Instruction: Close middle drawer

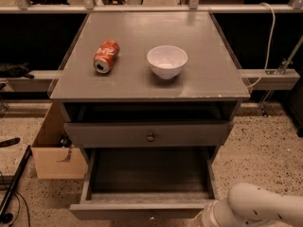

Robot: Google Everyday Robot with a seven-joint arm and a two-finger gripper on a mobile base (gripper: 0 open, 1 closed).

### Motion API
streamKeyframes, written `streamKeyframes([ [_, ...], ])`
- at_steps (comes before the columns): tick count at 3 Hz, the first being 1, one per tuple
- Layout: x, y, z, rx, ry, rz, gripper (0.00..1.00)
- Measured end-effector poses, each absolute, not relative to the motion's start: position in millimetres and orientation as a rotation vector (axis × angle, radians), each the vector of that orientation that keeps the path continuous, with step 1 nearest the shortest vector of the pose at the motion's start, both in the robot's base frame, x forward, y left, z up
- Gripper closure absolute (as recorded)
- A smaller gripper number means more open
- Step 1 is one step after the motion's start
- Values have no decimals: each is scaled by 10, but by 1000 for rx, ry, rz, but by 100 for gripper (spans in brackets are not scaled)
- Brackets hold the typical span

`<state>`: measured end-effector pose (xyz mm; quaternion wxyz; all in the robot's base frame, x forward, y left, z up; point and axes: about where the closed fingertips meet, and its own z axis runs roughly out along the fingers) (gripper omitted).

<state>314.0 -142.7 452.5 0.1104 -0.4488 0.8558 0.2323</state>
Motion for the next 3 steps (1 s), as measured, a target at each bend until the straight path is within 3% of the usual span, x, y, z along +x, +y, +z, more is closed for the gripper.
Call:
streamKeyframes([
  [1, 3294, -1260, 4302, -1370, 2513, 698, 98],
  [3, 3294, -1260, 4302, -1370, 2513, 698, 51],
])
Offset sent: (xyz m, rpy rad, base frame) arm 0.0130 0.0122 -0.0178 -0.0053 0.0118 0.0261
